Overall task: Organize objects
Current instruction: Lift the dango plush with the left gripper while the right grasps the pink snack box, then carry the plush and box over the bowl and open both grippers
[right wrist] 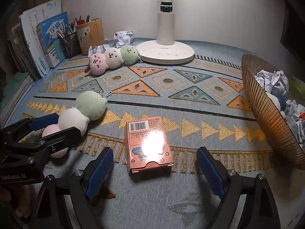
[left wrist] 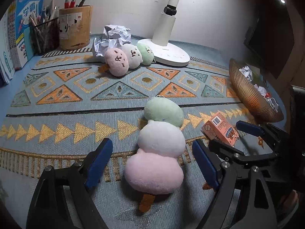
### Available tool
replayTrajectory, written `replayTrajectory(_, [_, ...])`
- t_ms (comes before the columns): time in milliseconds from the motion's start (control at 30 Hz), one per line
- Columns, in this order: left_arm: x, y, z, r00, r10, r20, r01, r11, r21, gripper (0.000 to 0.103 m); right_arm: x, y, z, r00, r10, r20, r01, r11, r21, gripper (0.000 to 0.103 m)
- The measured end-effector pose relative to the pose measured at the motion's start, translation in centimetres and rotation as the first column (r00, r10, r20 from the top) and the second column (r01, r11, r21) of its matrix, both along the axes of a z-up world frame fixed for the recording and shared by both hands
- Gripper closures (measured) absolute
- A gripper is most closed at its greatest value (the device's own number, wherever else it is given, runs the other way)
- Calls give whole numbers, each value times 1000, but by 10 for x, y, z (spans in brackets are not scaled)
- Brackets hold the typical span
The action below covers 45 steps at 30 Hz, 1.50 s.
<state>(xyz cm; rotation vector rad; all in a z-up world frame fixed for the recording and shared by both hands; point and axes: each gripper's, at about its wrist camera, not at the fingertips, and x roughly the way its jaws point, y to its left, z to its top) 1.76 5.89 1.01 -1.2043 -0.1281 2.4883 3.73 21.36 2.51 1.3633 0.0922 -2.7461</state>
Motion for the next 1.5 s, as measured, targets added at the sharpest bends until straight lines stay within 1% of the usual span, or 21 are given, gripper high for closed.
replayTrajectory(67, [0, 0, 0, 1000, 0, 0, 0, 1000, 0, 18, -8, 1, -4, 1000, -11, 25, 11, 1000, 12, 23])
replayTrajectory(100, [0, 0, 0, 1000, 0, 0, 0, 1000, -1, 18, -9, 3, -5, 999, -14, 29, 14, 1000, -15, 25])
replayTrajectory(200, [0, 2, 0, 1000, 5, -3, -5, 1000, -21, 21, -6, 8, -4, 999, -44, 12, 44, 999, -24, 34])
replayTrajectory(233, [0, 3, 0, 1000, 5, -4, -5, 1000, -27, 23, -4, 7, -4, 999, -41, 6, 41, 999, -20, 40])
replayTrajectory(267, [1, 3, 0, 1000, 9, -6, -9, 999, -33, 27, -1, 3, -3, 1000, -31, -5, 31, 999, -10, 54])
replayTrajectory(300, [1, 2, 1, 1000, 2, -10, -3, 1000, -23, 45, 1, -1, -2, 1000, -6, -15, 5, 1000, -6, 61])
replayTrajectory(333, [2, 1, 1, 1000, -27, -6, 27, 1000, 12, 56, 5, -7, -1, 999, 19, -30, -19, 1000, 15, 63])
replayTrajectory(433, [2, 0, 1, 1000, -29, -4, 29, 999, 29, 58, 19, -24, 4, 991, 93, -100, -85, 993, 79, 63])
replayTrajectory(500, [2, -1, 1, 1000, -30, -4, 30, 999, 37, 58, 24, -25, 7, 986, 107, -130, -98, 992, 75, 63])
replayTrajectory(567, [5, -6, 3, 999, -37, -19, 38, 996, 81, 58, 18, -16, 6, 992, 70, -108, -66, 997, 36, 63])
replayTrajectory(667, [16, -22, 12, 995, -41, -88, 57, 980, 192, 58, 16, -2, 7, 994, 25, -103, -28, 999, -28, 63])
replayTrajectory(767, [15, -20, 15, 996, -40, -74, 53, 980, 191, 58, 22, 5, 13, 993, 7, -114, -16, 997, -76, 63])
replayTrajectory(867, [24, -2, 32, 989, -95, -115, 116, 974, 194, 58, 30, 26, 22, 996, -27, -82, 11, 983, -183, 63])
replayTrajectory(1000, [26, 42, 80, 962, -188, -198, 235, 939, 251, 58, 54, 84, 70, 985, -106, -140, 49, 931, -362, 63])
replayTrajectory(1067, [17, 73, 103, 945, -243, -221, 300, 912, 280, 58, 66, 118, 101, 963, -179, -202, 87, 914, -396, 63])
replayTrajectory(1133, [7, 106, 119, 927, -284, -244, 348, 894, 283, 58, 74, 150, 128, 931, -263, -252, 150, 908, -392, 63])
replayTrajectory(1200, [-4, 140, 126, 913, -311, -265, 378, 887, 265, 58, 78, 179, 144, 899, -337, -282, 218, 899, -379, 63])
replayTrajectory(1300, [-23, 182, 119, 910, -340, -236, 400, 870, 288, 58, 71, 211, 147, 868, -416, -271, 317, 885, -342, 63])
replayTrajectory(1367, [-33, 202, 112, 914, -345, -215, 399, 865, 306, 55, 61, 223, 135, 870, -429, -241, 346, 882, -321, 62])
replayTrajectory(1467, [-44, 214, 106, 931, -312, -188, 357, 887, 294, 47, 41, 235, 119, 870, -439, -224, 383, 888, -254, 61])
replayTrajectory(1500, [-48, 213, 105, 937, -314, -156, 347, 894, 283, 40, 35, 240, 116, 869, -444, -219, 393, 888, -239, 59])
